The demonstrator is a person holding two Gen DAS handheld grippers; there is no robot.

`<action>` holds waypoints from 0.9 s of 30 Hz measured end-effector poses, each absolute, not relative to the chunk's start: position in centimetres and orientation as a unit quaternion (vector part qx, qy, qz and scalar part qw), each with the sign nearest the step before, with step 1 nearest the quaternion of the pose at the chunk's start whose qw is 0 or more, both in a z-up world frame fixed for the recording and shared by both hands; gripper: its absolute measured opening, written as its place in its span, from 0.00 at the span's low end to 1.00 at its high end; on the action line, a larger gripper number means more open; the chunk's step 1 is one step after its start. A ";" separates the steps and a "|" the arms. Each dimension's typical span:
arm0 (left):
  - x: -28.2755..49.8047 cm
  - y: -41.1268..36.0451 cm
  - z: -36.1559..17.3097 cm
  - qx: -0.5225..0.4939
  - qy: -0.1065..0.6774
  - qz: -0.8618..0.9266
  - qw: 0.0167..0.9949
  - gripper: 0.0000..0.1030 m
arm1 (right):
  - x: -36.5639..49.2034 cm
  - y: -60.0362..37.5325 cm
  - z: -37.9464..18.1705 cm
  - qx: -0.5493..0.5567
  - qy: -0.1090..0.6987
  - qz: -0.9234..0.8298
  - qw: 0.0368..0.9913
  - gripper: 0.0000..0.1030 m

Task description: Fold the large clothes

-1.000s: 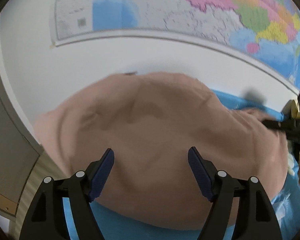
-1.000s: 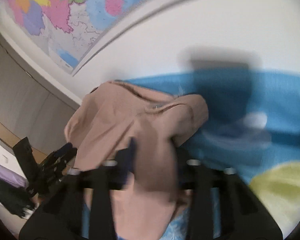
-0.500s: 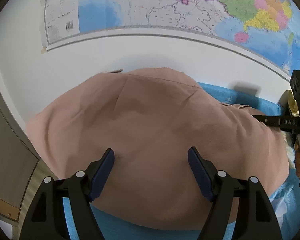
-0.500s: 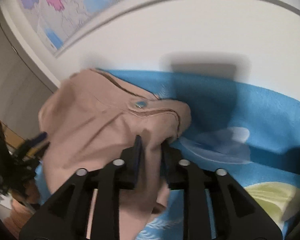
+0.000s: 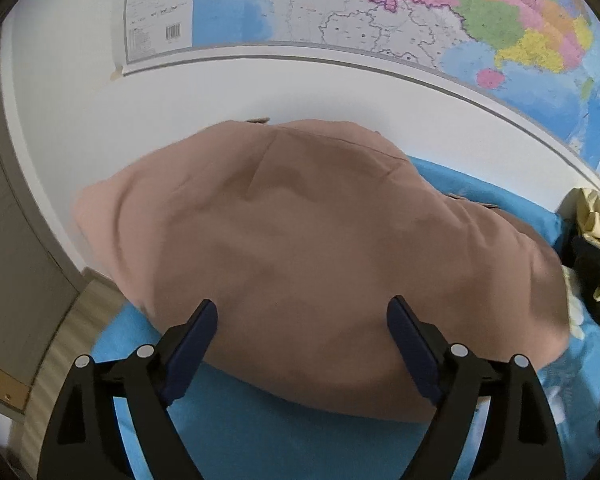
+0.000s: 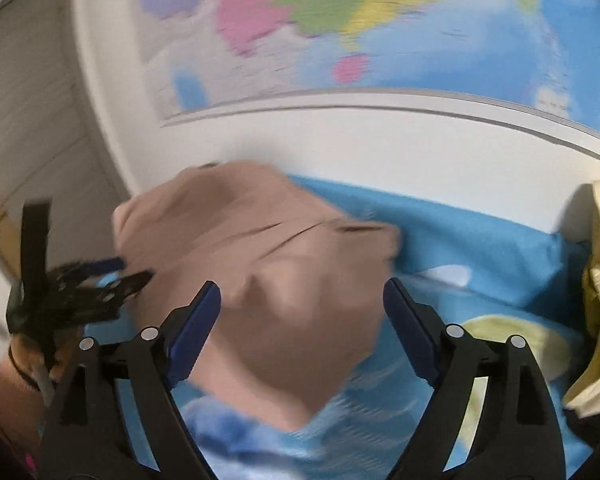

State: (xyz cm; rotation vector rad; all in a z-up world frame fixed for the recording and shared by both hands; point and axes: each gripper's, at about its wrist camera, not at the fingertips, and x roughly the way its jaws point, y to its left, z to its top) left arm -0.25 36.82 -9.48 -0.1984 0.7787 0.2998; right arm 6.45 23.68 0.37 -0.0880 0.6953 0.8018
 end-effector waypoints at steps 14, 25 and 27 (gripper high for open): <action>-3.4 34.9 -8.4 -0.117 0.368 0.155 0.909 0.89 | 4.3 25.7 -1.7 -0.063 0.358 0.408 0.837 0.80; -6.9 30.1 -7.4 -0.107 0.343 0.170 0.918 0.93 | -1.2 24.4 -0.3 -0.077 0.317 0.402 0.855 0.94; -7.6 29.4 -7.1 -0.095 0.339 0.182 0.918 0.93 | -1.6 24.3 -0.4 -0.077 0.319 0.400 0.856 0.94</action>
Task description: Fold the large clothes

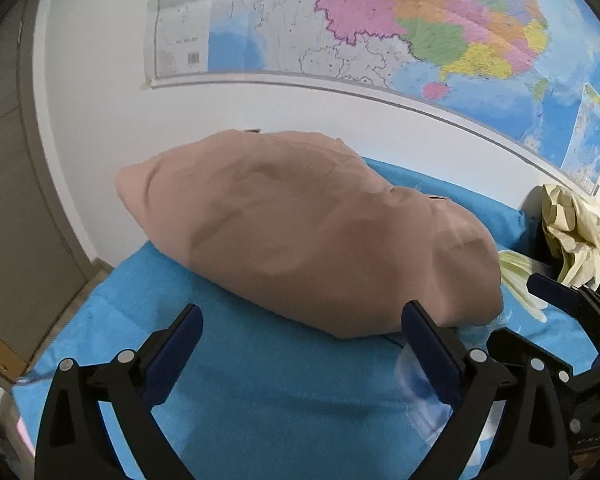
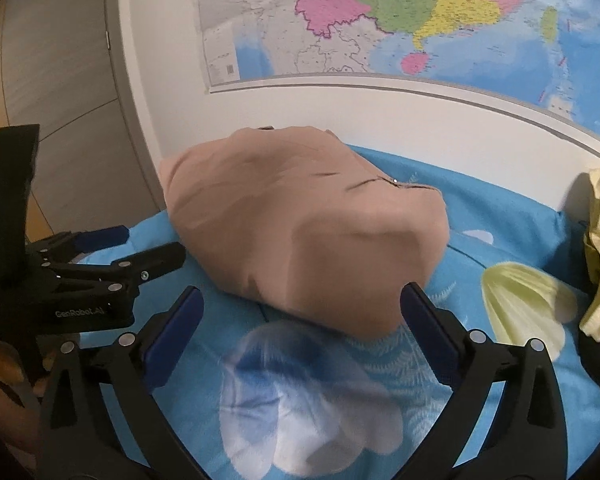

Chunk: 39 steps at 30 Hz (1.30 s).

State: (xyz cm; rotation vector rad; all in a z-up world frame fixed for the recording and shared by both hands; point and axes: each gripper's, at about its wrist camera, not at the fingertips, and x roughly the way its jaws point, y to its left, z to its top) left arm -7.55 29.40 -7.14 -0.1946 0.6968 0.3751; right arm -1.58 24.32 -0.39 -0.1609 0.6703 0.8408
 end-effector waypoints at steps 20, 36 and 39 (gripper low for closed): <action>-11.2 25.9 -6.2 -0.083 0.321 0.221 0.917 0.93 | -5.6 21.2 -0.3 -0.079 0.314 0.388 0.863 0.95; -12.2 24.2 -6.3 -0.074 0.326 0.232 0.914 0.93 | -6.8 19.6 -0.4 -0.073 0.321 0.393 0.859 0.95; -12.5 24.0 -6.4 -0.075 0.326 0.231 0.913 0.93 | -7.0 19.4 -0.2 -0.072 0.319 0.394 0.859 0.95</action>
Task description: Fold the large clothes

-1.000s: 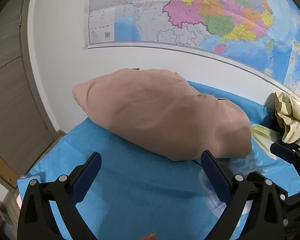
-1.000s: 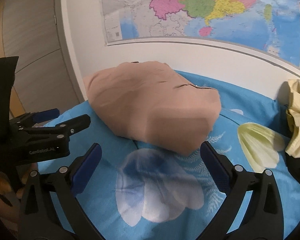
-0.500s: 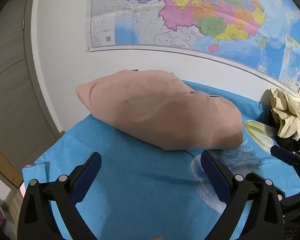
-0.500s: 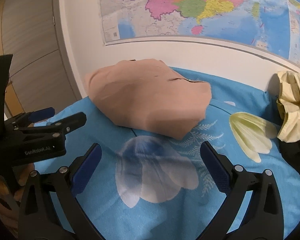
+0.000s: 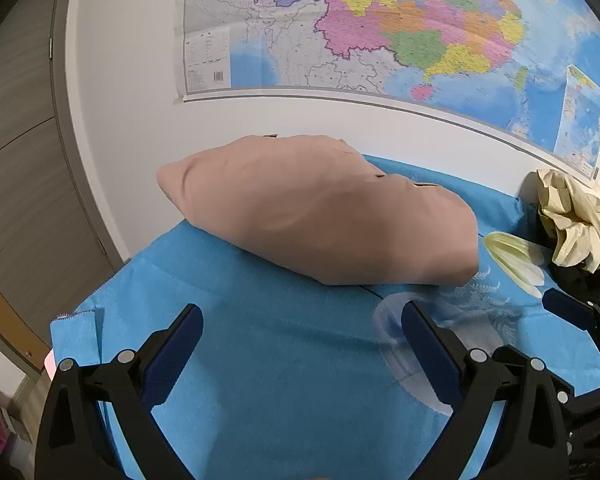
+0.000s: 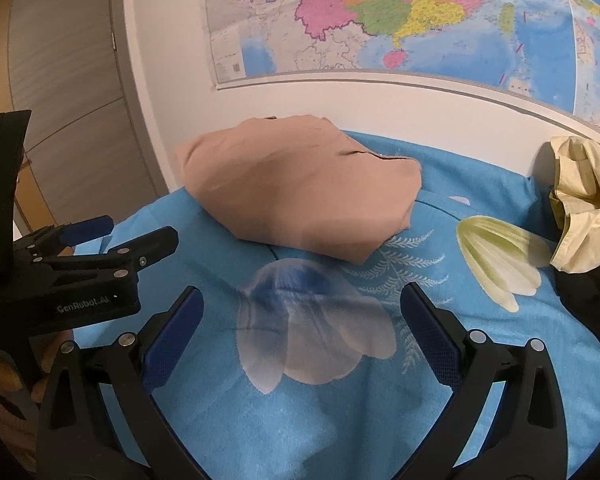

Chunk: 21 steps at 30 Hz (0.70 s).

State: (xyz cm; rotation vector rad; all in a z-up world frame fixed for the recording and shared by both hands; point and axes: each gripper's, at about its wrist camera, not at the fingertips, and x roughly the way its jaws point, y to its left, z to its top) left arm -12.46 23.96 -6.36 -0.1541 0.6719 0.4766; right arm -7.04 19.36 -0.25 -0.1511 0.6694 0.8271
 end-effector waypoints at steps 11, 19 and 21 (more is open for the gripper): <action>-12.9 23.1 -6.3 -0.072 0.328 0.232 0.913 0.93 | -7.6 18.9 -0.2 -0.071 0.320 0.398 0.857 0.95; -13.1 22.7 -6.1 -0.072 0.324 0.230 0.915 0.93 | -7.8 18.7 0.0 -0.070 0.315 0.397 0.859 0.95; -13.1 22.7 -6.0 -0.072 0.324 0.231 0.915 0.93 | -7.9 18.7 0.1 -0.069 0.315 0.396 0.860 0.95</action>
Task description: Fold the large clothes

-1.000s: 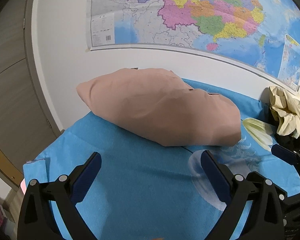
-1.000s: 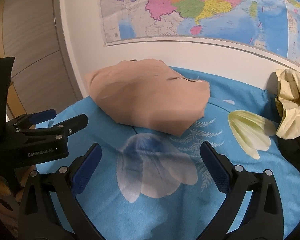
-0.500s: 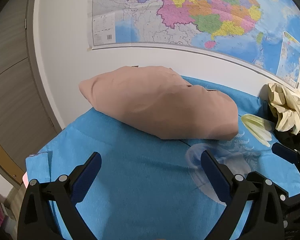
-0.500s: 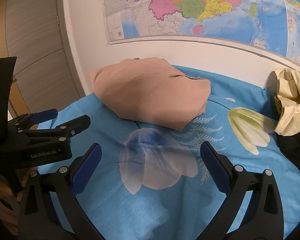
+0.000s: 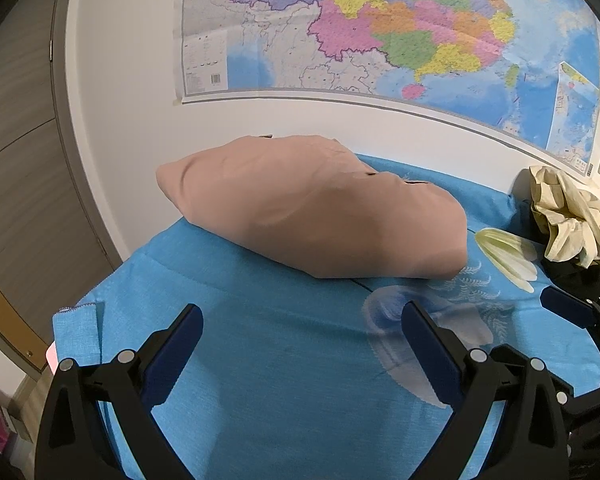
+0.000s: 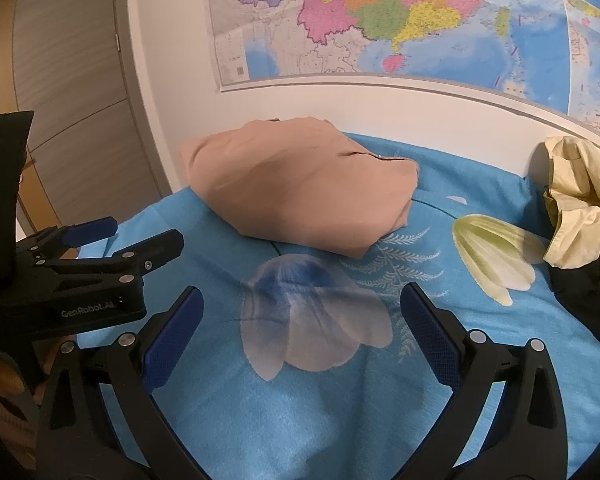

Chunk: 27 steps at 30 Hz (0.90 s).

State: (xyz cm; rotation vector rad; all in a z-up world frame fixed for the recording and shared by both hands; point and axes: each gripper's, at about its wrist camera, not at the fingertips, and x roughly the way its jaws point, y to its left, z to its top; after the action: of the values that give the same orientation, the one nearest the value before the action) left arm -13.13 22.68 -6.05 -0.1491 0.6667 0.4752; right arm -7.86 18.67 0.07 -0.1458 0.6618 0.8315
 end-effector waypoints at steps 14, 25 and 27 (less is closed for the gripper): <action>-13.2 22.6 -6.0 -0.071 0.327 0.228 0.914 0.93 | -8.2 18.6 0.0 -0.068 0.315 0.394 0.861 0.95; -13.3 22.1 -6.5 -0.071 0.328 0.216 0.917 0.93 | -8.0 18.4 0.0 -0.063 0.318 0.393 0.860 0.95; -13.4 21.9 -6.6 -0.074 0.323 0.213 0.919 0.93 | -8.0 18.3 0.0 -0.062 0.318 0.392 0.861 0.95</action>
State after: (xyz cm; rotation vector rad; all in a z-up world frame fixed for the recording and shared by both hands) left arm -13.36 21.92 -6.58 -0.1517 0.6645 0.4388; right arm -7.99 18.27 0.03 -0.1295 0.6664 0.8219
